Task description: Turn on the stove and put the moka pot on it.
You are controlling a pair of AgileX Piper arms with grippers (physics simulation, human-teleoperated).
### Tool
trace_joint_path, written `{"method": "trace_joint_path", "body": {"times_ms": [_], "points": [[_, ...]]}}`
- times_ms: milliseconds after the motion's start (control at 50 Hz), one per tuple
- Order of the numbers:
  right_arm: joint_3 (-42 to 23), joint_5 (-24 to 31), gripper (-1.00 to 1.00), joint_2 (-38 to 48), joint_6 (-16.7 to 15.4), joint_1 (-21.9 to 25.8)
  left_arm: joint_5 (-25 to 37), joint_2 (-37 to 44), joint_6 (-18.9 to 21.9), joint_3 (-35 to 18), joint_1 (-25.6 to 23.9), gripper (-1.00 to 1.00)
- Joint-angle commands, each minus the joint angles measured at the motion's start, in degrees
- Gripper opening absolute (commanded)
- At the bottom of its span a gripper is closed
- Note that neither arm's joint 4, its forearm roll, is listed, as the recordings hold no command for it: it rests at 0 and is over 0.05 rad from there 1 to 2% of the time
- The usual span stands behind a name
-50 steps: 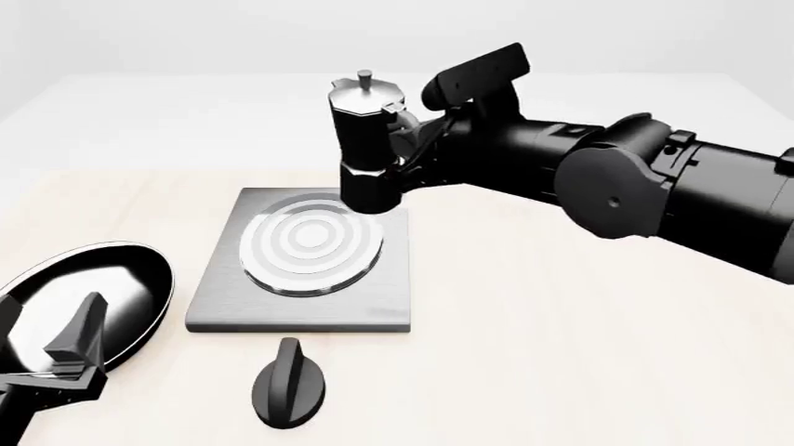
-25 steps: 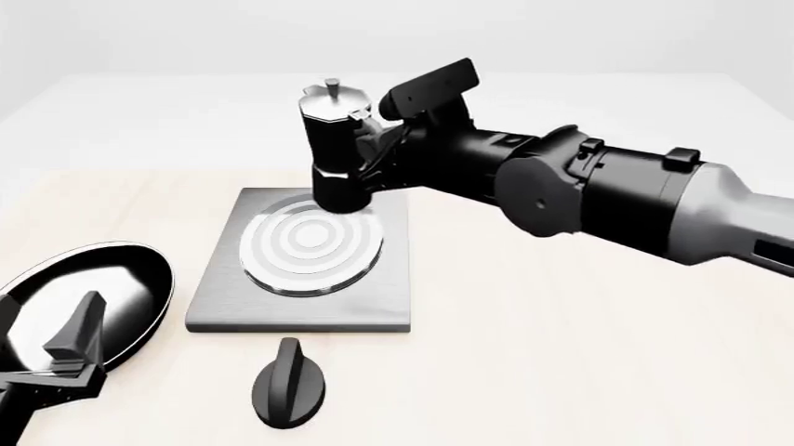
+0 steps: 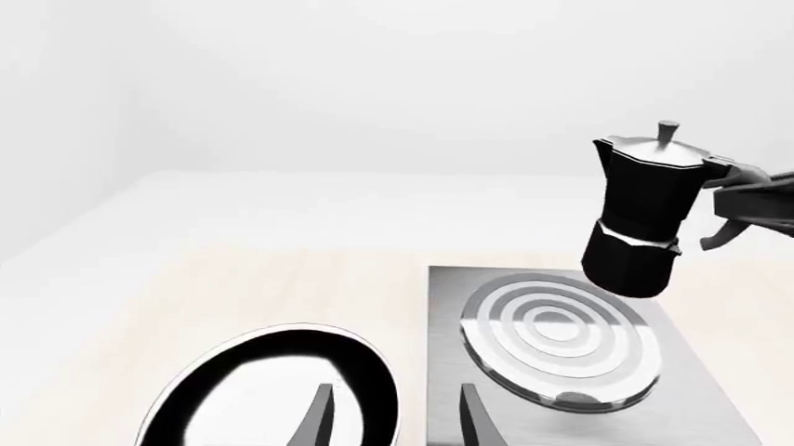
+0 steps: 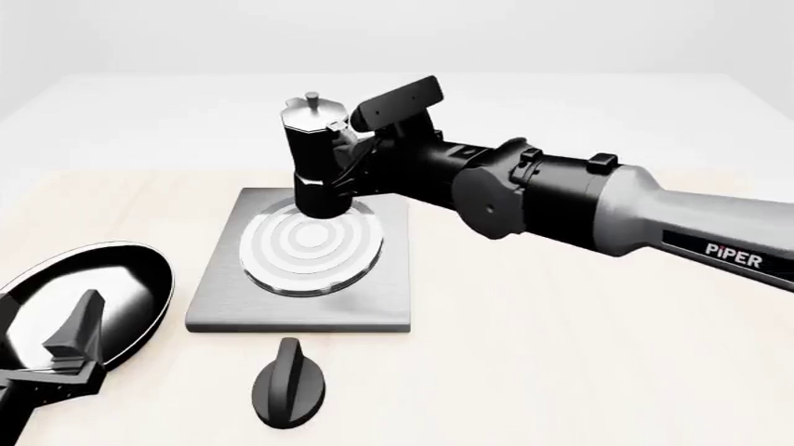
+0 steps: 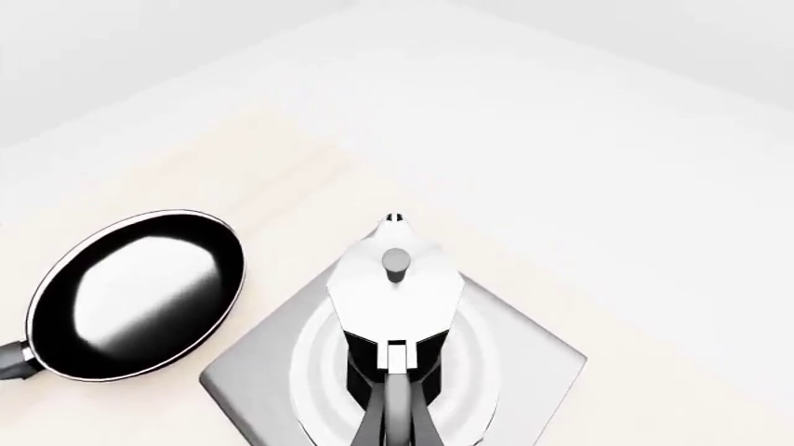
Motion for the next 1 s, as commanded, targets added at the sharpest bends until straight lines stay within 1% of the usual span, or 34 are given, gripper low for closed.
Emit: {"method": "trace_joint_path", "body": {"times_ms": [20, 160, 180, 300, 580, 740, 1000], "points": [[-2.96, -1.13, -1.00, 3.36, 0.65, 0.37, 0.39, -0.51, 0.20, 0.00, 0.36, 1.00], [-4.54, -1.68, -1.00, 6.08, 0.62, 0.24, 0.02, -0.09, 0.27, 0.00, 0.40, 1.00], [-5.51, -1.46, -1.00, 7.40, 0.24, -0.27, -0.09, 0.06, 0.29, 0.00, 0.37, 1.00], [-7.50, -1.23, -1.00, 9.97, 0.24, -0.59, -0.51, 0.63, 0.20, 0.00, 0.36, 1.00], [-11.11, -0.71, -1.00, 14.18, 0.08, -0.86, -1.31, 1.62, 0.22, 0.01, 0.48, 1.00], [-12.14, -0.70, -1.00, 16.06, 0.21, -0.54, -2.15, 2.65, 0.28, 0.01, 0.47, 1.00], [-12.02, -2.16, -1.00, 19.14, 0.54, -0.80, -2.78, 3.47, 0.30, 0.01, 0.51, 1.00]]}}
